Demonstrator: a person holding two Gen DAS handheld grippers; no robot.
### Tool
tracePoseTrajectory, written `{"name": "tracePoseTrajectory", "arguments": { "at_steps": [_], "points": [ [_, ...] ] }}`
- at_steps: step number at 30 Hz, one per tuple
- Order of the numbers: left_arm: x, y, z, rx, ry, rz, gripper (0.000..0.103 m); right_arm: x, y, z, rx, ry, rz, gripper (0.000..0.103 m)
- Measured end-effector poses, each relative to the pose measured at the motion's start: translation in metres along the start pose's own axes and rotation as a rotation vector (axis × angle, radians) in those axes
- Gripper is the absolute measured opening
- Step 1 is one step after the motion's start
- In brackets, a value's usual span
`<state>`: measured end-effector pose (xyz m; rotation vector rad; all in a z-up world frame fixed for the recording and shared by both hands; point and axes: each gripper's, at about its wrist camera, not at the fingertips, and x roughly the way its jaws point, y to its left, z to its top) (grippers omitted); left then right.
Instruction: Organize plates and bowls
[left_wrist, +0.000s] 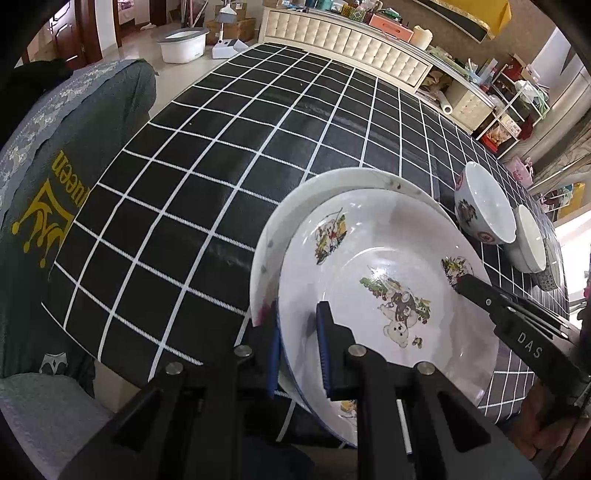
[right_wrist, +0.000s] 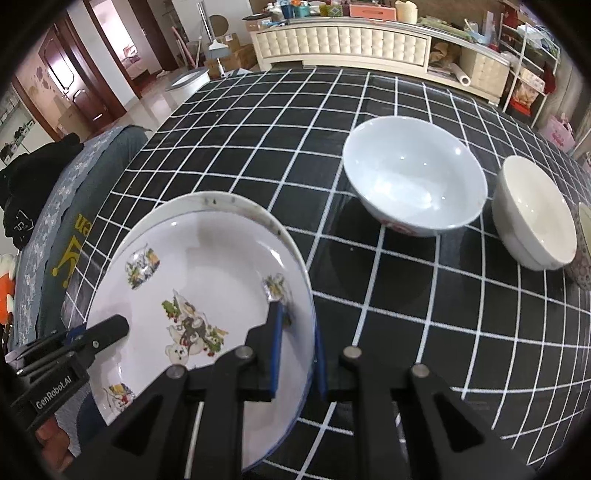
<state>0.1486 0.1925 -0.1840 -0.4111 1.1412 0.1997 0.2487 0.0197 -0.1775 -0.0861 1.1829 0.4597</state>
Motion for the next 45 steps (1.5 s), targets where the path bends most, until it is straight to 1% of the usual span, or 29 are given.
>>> {"name": "tracePoseTrajectory", "arguments": {
  "at_steps": [8,13,19,22,25,26,29,31,34,38,42,45],
  "points": [
    [0.004,0.004,0.009,-0.014,-0.023,-0.002,0.016,0.007,0.002,0.005,-0.035,0.012,0.002,0.020],
    [0.005,0.005,0.012,-0.016,-0.028,-0.006,0.016,0.007,0.002,0.010,-0.033,0.021,0.000,0.020],
    [0.000,0.005,0.004,-0.028,-0.042,-0.003,0.017,0.004,0.004,0.003,-0.052,0.010,-0.012,0.020],
    [-0.003,0.003,0.002,-0.029,-0.052,0.007,0.020,0.004,0.003,0.002,-0.050,0.014,-0.008,0.022],
    [-0.006,0.000,0.001,-0.025,-0.056,0.024,0.024,0.003,0.003,-0.001,-0.050,0.018,0.011,0.029],
    [-0.008,-0.002,0.000,-0.016,-0.062,0.031,0.027,0.002,0.003,-0.002,-0.050,0.016,0.011,0.032],
    [-0.018,-0.010,-0.002,0.016,-0.088,0.065,0.041,0.000,0.001,-0.004,-0.043,0.015,-0.001,0.034],
    [-0.024,-0.013,-0.002,0.025,-0.099,0.055,0.041,-0.002,0.000,-0.005,-0.039,0.017,0.001,0.035],
    [-0.032,-0.017,-0.002,0.027,-0.117,0.047,0.041,-0.008,0.000,-0.007,-0.038,0.014,0.009,0.035],
    [-0.041,-0.025,-0.005,0.055,-0.132,0.035,0.041,-0.022,-0.002,-0.008,-0.035,-0.011,0.015,0.035],
    [-0.056,-0.040,-0.007,0.093,-0.164,0.027,0.041,-0.044,-0.003,-0.009,-0.034,-0.052,0.027,0.035],
    [-0.070,-0.054,-0.009,0.133,-0.196,0.022,0.042,-0.065,-0.003,-0.011,-0.051,-0.095,0.016,0.035]
  ]
}}
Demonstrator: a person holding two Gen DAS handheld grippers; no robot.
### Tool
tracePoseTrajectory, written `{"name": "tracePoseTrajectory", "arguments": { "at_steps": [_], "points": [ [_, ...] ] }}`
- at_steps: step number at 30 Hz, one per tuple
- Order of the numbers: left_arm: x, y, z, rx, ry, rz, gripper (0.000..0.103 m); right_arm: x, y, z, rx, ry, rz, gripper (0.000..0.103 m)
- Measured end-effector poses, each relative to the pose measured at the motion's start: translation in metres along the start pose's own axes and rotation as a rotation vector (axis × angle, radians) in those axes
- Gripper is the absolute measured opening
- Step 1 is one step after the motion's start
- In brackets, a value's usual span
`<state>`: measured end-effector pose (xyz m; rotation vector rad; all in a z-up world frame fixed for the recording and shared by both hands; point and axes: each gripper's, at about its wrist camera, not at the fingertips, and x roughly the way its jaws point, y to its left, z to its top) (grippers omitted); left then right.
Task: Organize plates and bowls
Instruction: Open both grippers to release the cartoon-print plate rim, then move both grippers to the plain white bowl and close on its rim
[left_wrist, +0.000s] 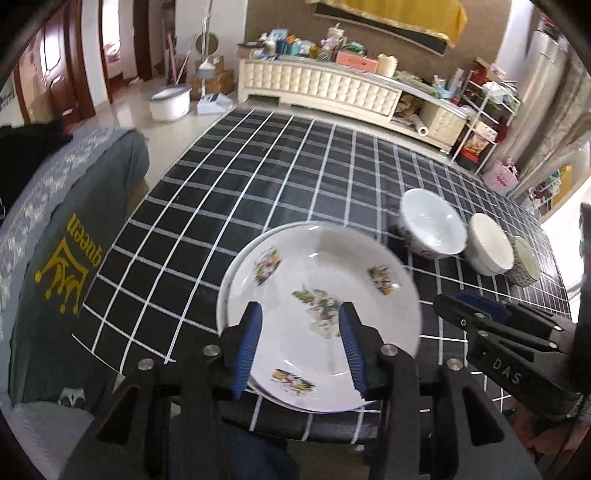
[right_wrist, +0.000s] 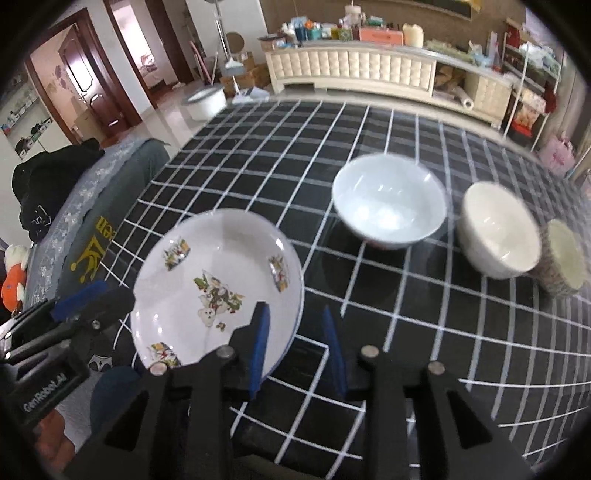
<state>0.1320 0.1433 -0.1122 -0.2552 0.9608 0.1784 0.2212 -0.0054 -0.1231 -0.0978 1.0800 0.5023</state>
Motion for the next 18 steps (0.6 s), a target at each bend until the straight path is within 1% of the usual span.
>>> {"name": "tracePoseTrajectory", "arguments": {
  "at_steps": [2,5,6,7,8,9,10,11,12,13,14,15,18],
  "points": [
    [-0.008,-0.009,0.001,0.018,-0.018,-0.007,0.046,-0.016,-0.003,0.000,0.008,-0.035,0.001,0.035],
    [-0.022,-0.027,0.003,0.054,-0.048,-0.030,0.048,-0.039,-0.008,0.001,0.007,-0.083,-0.001,0.035],
    [-0.025,-0.032,0.004,0.062,-0.052,-0.039,0.050,-0.045,-0.010,0.002,0.000,-0.095,-0.009,0.035],
    [-0.028,-0.036,0.004,0.068,-0.054,-0.056,0.052,-0.052,-0.012,0.003,-0.015,-0.107,-0.025,0.035],
    [-0.032,-0.042,0.006,0.077,-0.057,-0.092,0.054,-0.057,-0.013,0.003,-0.023,-0.113,-0.031,0.036],
    [-0.034,-0.046,0.006,0.081,-0.063,-0.109,0.056,-0.062,-0.015,0.004,-0.029,-0.119,-0.036,0.038],
    [-0.037,-0.050,0.007,0.088,-0.074,-0.122,0.056,-0.068,-0.019,0.005,-0.030,-0.133,-0.043,0.046],
    [-0.040,-0.056,0.008,0.096,-0.089,-0.127,0.058,-0.073,-0.022,0.005,-0.026,-0.152,-0.052,0.057],
    [-0.043,-0.062,0.010,0.109,-0.111,-0.129,0.060,-0.077,-0.025,0.005,-0.021,-0.167,-0.058,0.062],
    [-0.045,-0.066,0.010,0.117,-0.124,-0.130,0.061,-0.083,-0.030,0.006,-0.018,-0.195,-0.068,0.070],
    [-0.047,-0.073,0.013,0.134,-0.145,-0.130,0.063,-0.087,-0.033,0.007,-0.019,-0.215,-0.078,0.074],
    [-0.047,-0.077,0.015,0.146,-0.156,-0.126,0.064,-0.089,-0.036,0.008,-0.017,-0.231,-0.090,0.076],
    [-0.045,-0.090,0.024,0.194,-0.161,-0.100,0.064,-0.093,-0.049,0.013,-0.012,-0.268,-0.116,0.082]
  ]
}}
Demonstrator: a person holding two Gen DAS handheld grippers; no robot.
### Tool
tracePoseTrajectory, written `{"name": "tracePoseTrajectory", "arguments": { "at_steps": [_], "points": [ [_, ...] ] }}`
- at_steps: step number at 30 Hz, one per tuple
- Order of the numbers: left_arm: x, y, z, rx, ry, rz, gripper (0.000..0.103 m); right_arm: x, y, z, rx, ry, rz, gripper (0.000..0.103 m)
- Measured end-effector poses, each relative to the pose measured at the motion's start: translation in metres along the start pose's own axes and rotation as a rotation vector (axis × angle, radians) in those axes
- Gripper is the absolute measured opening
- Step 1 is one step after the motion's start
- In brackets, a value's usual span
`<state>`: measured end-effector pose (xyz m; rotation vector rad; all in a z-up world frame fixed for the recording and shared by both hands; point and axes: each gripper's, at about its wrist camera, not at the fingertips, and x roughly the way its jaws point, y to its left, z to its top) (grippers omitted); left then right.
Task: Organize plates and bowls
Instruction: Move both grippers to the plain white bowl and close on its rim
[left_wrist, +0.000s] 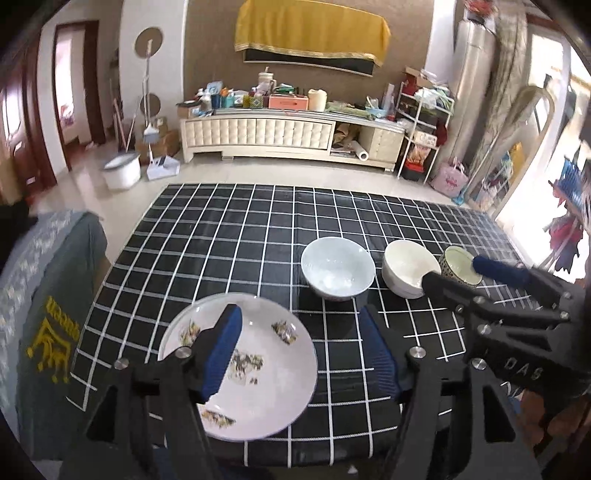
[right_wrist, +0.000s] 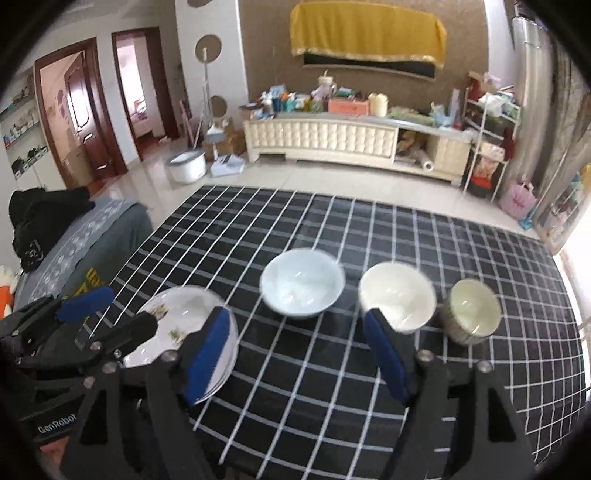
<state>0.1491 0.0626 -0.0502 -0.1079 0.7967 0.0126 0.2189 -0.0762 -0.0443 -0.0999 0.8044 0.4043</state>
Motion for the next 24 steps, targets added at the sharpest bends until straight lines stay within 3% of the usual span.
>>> {"name": "tracePoseTrajectory", "arguments": {
  "at_steps": [2,11,15,24],
  "points": [
    [0.005,-0.003,0.007,0.008,0.008,-0.001,0.064,0.006,-0.007,0.004,-0.011,0.004,-0.017,0.087],
    [0.062,-0.008,0.034,-0.021,0.141,-0.031,0.064,0.047,-0.042,0.018,0.002,0.060,-0.054,0.087],
    [0.090,-0.010,0.040,-0.041,0.211,-0.037,0.064,0.073,-0.054,0.022,0.027,0.155,0.012,0.087],
    [0.150,-0.006,0.058,-0.077,0.267,-0.004,0.064,0.126,-0.054,0.040,-0.062,0.216,0.015,0.087]
  ]
}}
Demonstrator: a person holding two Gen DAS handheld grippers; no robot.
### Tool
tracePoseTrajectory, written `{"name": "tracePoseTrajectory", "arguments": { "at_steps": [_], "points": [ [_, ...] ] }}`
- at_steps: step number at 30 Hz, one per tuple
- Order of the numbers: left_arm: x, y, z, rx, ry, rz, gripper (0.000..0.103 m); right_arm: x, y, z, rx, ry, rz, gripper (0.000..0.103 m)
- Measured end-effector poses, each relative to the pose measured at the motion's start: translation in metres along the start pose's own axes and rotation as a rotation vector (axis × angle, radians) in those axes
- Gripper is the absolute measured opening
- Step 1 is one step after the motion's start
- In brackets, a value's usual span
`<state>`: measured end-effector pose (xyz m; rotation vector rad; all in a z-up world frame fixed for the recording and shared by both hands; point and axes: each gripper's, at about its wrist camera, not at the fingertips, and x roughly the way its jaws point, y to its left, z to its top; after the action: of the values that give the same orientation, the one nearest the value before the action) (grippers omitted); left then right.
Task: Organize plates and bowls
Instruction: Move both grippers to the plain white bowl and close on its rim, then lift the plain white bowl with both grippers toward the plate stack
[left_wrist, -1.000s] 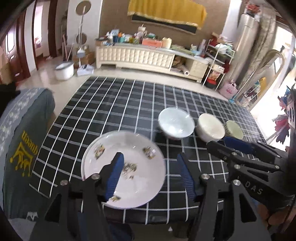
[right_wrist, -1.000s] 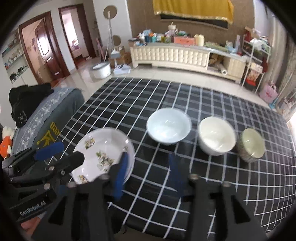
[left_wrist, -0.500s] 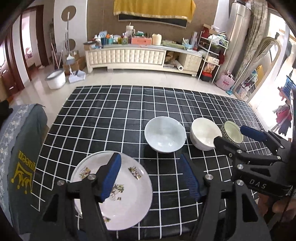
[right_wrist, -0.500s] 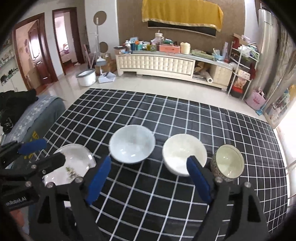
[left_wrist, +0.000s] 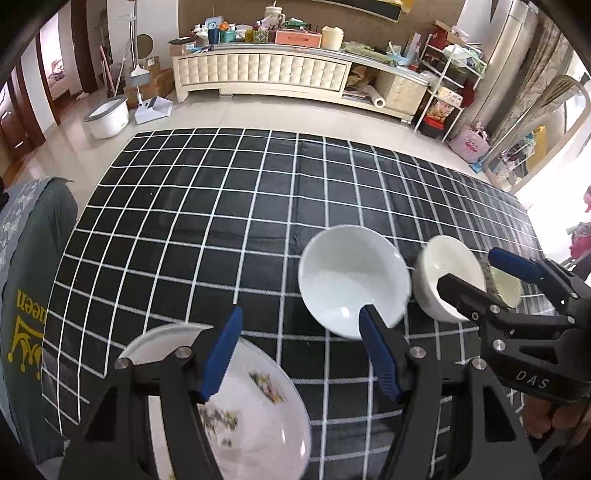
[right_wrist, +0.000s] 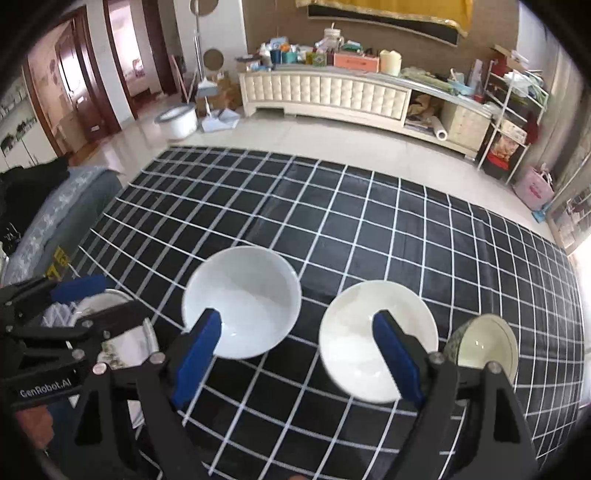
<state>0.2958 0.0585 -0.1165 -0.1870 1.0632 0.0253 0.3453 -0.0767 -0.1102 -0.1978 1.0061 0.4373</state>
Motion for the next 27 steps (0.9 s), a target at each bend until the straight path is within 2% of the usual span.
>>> {"name": "tracePoseTrajectory", "arguments": {
  "at_steps": [4,7,11,15,17,22,26,27],
  "points": [
    [0.020,0.004,0.008,-0.002,0.032,-0.006,0.062,0.023,-0.001,0.008,-0.028,0.042,0.019,0.085],
    [0.037,0.002,0.012,0.013,0.089,-0.029,0.056,0.041,0.001,0.012,-0.060,0.076,0.022,0.075],
    [0.052,0.000,0.013,0.005,0.123,-0.065,0.036,0.063,-0.002,0.012,-0.070,0.127,0.039,0.053],
    [0.067,-0.001,0.010,0.001,0.161,-0.068,0.022,0.071,-0.002,0.010,-0.085,0.121,0.041,0.051],
    [0.075,-0.001,0.009,0.001,0.179,-0.062,0.018,0.075,-0.002,0.009,-0.087,0.127,0.032,0.046],
    [0.078,-0.003,0.007,0.003,0.193,-0.082,0.013,0.082,-0.001,0.008,-0.084,0.122,0.047,0.033],
    [0.081,-0.004,0.005,0.003,0.191,-0.073,0.013,0.092,0.000,0.005,-0.082,0.152,0.045,0.014],
    [0.081,-0.004,0.004,-0.003,0.191,-0.073,0.013,0.093,0.000,0.004,-0.072,0.146,0.043,0.014]
  ]
}}
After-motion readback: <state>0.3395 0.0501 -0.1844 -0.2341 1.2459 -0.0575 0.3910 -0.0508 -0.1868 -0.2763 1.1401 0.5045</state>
